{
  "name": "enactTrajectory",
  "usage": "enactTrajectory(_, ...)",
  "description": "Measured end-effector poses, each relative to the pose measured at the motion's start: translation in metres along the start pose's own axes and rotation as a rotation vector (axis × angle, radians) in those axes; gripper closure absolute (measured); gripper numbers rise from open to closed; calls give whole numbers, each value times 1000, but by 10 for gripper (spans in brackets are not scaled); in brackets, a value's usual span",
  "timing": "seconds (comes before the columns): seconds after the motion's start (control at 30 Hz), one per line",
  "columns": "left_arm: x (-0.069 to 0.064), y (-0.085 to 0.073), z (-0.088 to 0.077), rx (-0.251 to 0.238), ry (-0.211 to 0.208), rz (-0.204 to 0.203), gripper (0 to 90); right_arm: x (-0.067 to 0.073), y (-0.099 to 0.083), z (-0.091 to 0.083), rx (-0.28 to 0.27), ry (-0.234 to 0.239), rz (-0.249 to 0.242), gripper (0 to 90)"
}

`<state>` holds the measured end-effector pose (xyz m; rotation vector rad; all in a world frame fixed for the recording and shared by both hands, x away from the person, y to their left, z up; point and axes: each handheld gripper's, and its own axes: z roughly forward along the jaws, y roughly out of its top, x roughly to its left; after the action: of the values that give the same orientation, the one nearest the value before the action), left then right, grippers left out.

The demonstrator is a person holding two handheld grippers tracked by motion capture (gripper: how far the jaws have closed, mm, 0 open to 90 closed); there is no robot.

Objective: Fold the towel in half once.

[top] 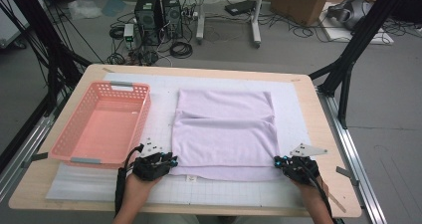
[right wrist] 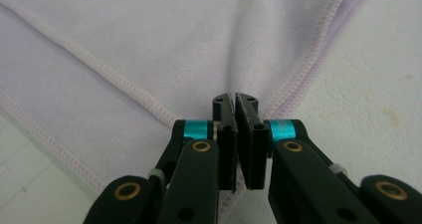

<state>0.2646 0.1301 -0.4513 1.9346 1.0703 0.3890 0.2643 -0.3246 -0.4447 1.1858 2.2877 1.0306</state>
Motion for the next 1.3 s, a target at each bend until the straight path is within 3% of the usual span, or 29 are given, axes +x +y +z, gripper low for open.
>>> enactTrajectory(0.13,1,0,-2,-14,-8,-13,843,0,0,-1,-1,2,2,870)
enactTrajectory(0.3,2,1,-6,-37,-30,-18,797,-2,0,-3,-11,12,9,870)
enactTrajectory(0.53,0,3,-7,-50,-25,-18,861,-1,0,-6,-20,8,2,870)
enactTrajectory(0.8,-2,2,-24,-85,-61,-68,872,2,1,-16,-50,28,13,872)
enactTrajectory(1.3,-14,-21,-40,-21,-86,-66,873,17,-20,-40,0,68,-3,878)
